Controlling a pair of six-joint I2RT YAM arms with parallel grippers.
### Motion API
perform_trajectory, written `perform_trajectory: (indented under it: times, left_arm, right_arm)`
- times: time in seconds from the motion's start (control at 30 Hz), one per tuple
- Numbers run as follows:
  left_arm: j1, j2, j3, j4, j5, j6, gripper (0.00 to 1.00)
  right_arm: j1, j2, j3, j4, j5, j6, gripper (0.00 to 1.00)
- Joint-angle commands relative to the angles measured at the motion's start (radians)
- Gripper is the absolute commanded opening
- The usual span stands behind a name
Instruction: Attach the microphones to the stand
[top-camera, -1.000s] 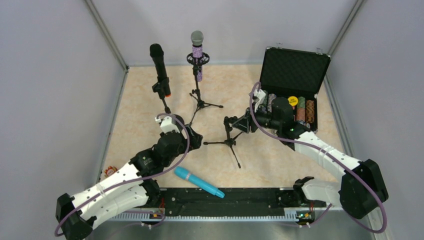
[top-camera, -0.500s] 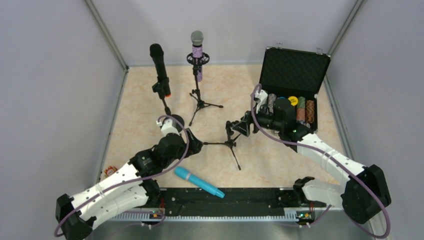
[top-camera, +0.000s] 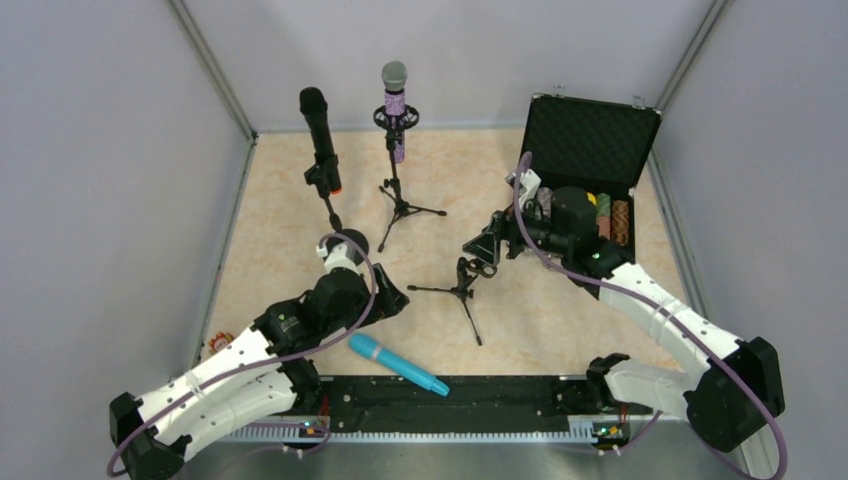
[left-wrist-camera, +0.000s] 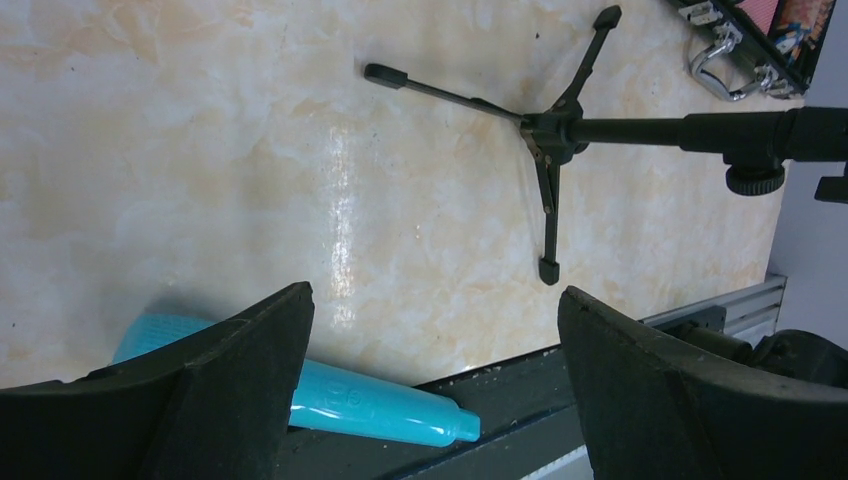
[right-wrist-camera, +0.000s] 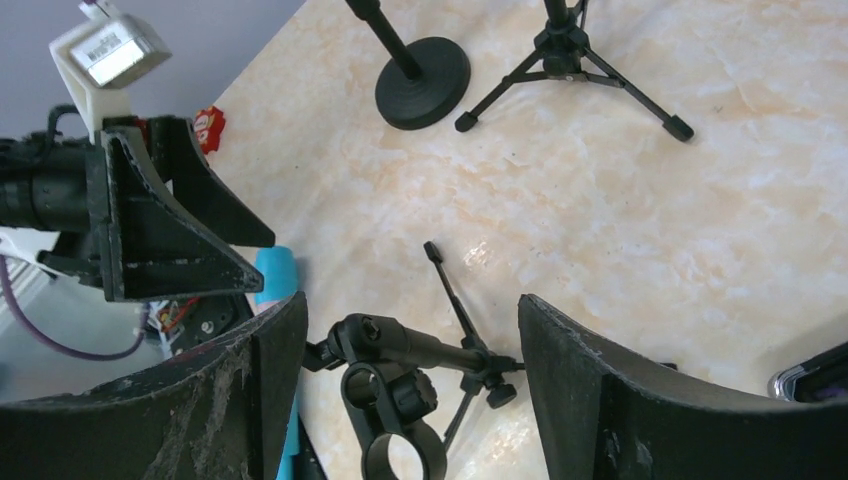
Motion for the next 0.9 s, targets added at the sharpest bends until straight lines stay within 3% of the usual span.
perform_trajectory:
  times: [0.0, 0.37, 0.63, 0.87]
  left_arm:
    - [-0.003, -0.014, 0.041, -0.043, 0.076, -0.024, 0.96]
    - [-0.002, -0.058, 0.031, -0.089, 0.083, -0.051, 0.96]
    - [-0.002, -0.042, 0.022, -0.070, 0.079, -0.057, 0.96]
    - [-0.002, -0.006, 0.021, -0.036, 0.082, -0.043, 0.95]
  right_arm:
    - [0.005, 0.007, 0.085, -0.126, 0.036, 0.088, 0.76]
    - [-0.093, -0.033, -0.022, -0.152, -0.236, 0.326, 0.87]
    - [-0.117, -0.010, -0.184, 0.144, -0.391, 0.574, 0.87]
    - [-0.116, 0.057, -0.239, 0.346, -0.448, 0.714, 0.82]
